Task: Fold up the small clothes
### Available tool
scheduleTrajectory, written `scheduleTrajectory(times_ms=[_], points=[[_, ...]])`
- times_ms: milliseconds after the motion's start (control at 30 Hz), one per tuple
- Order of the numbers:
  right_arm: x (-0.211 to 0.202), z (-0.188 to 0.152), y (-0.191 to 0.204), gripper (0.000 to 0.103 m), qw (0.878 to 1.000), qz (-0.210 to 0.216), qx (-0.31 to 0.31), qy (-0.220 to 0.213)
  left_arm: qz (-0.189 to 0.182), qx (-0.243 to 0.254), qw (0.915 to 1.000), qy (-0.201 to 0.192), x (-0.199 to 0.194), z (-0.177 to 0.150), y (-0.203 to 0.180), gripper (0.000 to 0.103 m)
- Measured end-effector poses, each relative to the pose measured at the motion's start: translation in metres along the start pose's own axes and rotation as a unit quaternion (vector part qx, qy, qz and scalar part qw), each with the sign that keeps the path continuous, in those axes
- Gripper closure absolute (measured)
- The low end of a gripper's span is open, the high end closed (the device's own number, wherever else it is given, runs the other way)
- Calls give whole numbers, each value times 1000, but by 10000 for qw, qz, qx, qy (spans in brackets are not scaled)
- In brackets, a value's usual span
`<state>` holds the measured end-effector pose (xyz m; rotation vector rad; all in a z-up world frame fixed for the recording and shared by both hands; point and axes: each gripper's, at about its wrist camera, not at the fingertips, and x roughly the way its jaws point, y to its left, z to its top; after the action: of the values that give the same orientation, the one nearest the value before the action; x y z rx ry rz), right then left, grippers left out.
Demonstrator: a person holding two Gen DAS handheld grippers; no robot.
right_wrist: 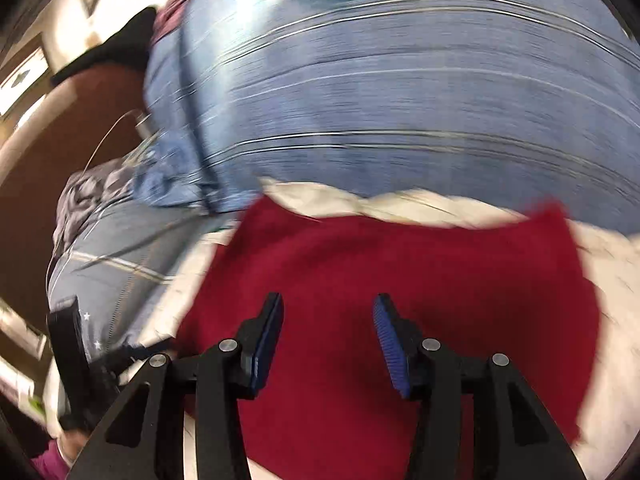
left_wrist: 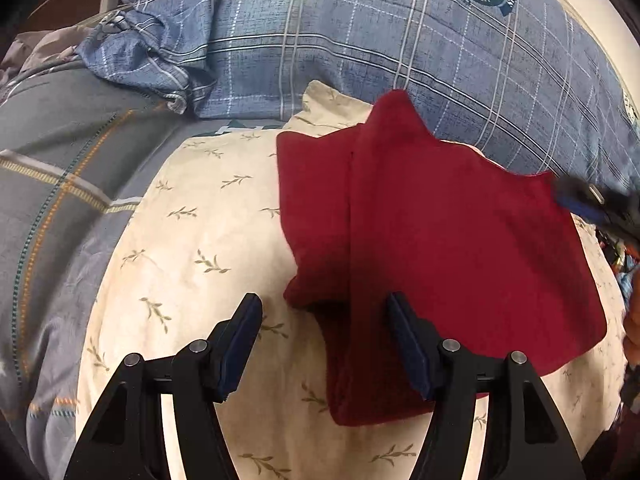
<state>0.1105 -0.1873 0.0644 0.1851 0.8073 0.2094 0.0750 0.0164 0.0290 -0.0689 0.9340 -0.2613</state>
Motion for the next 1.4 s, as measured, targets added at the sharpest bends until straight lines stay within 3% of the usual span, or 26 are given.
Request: scheduleTrajectory(times_ms=[100, 233, 267, 300, 333, 500, 600, 667, 733, 800, 833, 933, 1033, 1100, 1200, 1300, 1400], points=[[54, 25, 40, 54, 9991, 364, -34, 199, -119, 21, 9999, -58, 3, -4, 3, 37], [110, 36, 65, 54, 9957, 603, 126, 698, -267, -8, 9996, -81, 7, -5, 10, 33], [118, 34, 70, 62, 9952, 532, 7, 816, -303, -15, 9995, -80, 9, -5, 11, 32], [132, 33, 75, 75, 9948, 221, -180, 976, -344, -34, 9994, -78, 10, -4, 13, 32], [142, 32, 78, 97, 9938, -129, -254, 1075, -385, -56, 9992, -74, 10, -3, 15, 32], [136, 34, 81, 97, 9970, 170, -184, 738, -532, -178, 9984, -89, 8, -1, 22, 32], [160, 31, 82, 96, 9953, 159, -178, 942, -530, -214, 9984, -55, 12, 2, 22, 33], [164, 27, 77, 89, 9949, 256, -141, 969, -476, -166, 9987, -72, 12, 1, 21, 33], [142, 26, 64, 84, 9954, 490, 61, 817, -455, -142, 9988, -69, 12, 1, 20, 32], [119, 25, 55, 72, 9962, 588, 63, 632, -432, -128, 9989, -90, 11, 0, 18, 32], [96, 22, 45, 63, 9981, 442, -14, 438, -426, -127, 9990, -104, 10, 0, 18, 33], [47, 14, 5, 62, 9996, -256, -111, 45, -406, -114, 9989, -214, 5, 0, 17, 34], [10, 7, -52, 60, 9930, -1168, 156, -108, -324, -44, 9986, -412, -5, 3, 15, 34], [-6, 5, -87, 60, 9888, -1434, 392, -97, -325, -56, 9980, -535, -11, 10, 12, 34], [-12, 8, -121, 60, 9835, -1722, 553, -65, -297, 28, 9981, -534, -13, 27, 1, 34], [-2, 11, -144, 61, 9806, -1854, 636, 51, -31, 162, 9980, -614, -1, 49, -11, 34], [19, 11, -155, 63, 9746, -2153, 587, 193, 231, 132, 9990, -364, 31, 67, -11, 35]])
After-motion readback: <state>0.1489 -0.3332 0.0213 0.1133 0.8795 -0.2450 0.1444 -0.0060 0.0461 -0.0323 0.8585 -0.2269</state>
